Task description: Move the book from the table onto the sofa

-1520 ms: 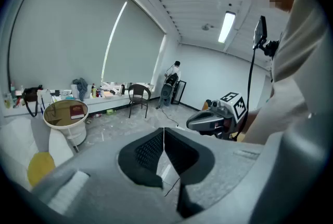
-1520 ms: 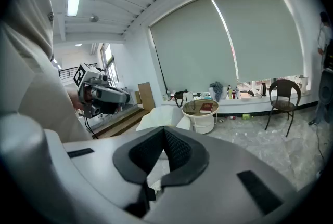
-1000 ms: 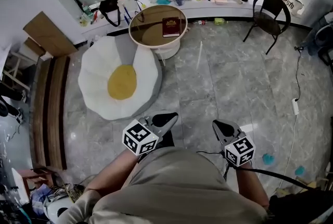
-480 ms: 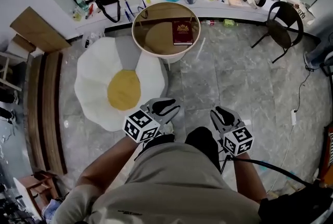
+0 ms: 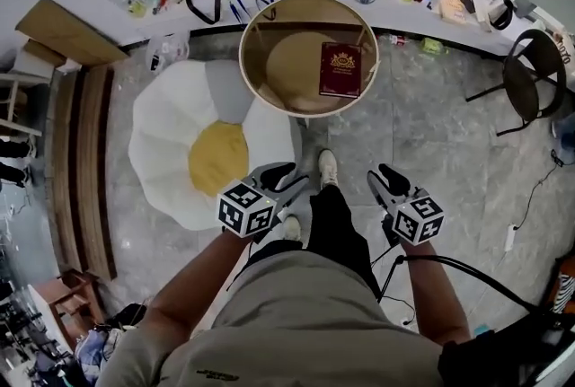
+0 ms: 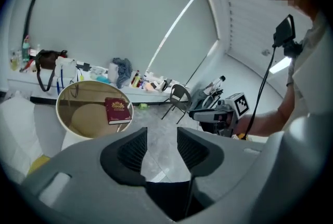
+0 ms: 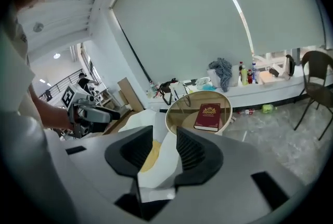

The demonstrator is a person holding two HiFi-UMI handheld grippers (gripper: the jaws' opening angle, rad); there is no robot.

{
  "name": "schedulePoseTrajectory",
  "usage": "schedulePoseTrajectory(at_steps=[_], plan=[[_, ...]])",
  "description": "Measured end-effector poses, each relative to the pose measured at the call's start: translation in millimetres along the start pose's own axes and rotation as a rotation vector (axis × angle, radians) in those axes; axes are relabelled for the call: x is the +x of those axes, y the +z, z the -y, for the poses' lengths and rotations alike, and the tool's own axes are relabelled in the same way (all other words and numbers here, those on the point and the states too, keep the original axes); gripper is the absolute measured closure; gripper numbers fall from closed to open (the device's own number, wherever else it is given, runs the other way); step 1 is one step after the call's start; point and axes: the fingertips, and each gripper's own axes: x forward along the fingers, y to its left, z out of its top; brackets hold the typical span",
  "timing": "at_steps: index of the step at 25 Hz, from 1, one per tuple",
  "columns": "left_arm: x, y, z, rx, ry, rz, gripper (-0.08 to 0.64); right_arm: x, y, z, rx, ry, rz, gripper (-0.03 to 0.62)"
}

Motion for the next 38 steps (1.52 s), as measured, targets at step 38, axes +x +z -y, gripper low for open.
schedulePoseTrajectory(at_steps=[38], plan=[[395,-7,-377,-0.536,0.070,-0.130,0.318,383,-34,338,0.428,0.080,-0.181,0.468]])
